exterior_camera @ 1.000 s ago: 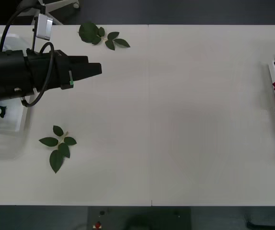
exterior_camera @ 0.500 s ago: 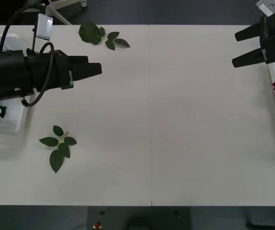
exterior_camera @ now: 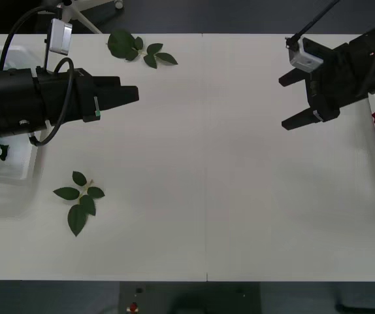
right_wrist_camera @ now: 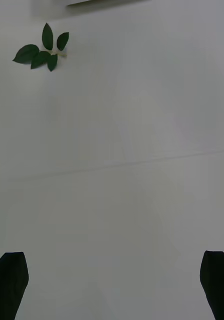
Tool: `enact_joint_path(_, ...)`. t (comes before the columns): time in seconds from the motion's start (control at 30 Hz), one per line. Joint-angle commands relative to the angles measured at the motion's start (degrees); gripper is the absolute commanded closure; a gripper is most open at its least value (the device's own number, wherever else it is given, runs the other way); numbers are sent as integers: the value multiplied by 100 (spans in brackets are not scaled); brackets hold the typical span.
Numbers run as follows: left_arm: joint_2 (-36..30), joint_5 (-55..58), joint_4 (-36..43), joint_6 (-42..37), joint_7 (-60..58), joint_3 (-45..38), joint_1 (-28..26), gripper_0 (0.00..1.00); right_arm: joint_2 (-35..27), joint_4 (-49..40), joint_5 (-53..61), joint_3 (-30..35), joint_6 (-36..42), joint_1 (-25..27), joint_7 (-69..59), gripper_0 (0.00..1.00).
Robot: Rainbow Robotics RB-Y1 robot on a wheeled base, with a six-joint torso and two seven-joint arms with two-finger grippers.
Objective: Put the red flowers into the right box and the blue flowers into the left box
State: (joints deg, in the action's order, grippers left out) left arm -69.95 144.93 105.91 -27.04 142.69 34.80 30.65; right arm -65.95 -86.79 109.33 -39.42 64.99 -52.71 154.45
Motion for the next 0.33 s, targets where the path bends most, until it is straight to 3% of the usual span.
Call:
enact_joint_path(0.03,-194,-17,114,49,172,10,204,0,38,-162,-44,-49,-188,-99,55,0)
enact_joint_path(0.33,-194,-17,114,49,172,10,204,0,73,-171,-53,-57,-197,-90,55,0)
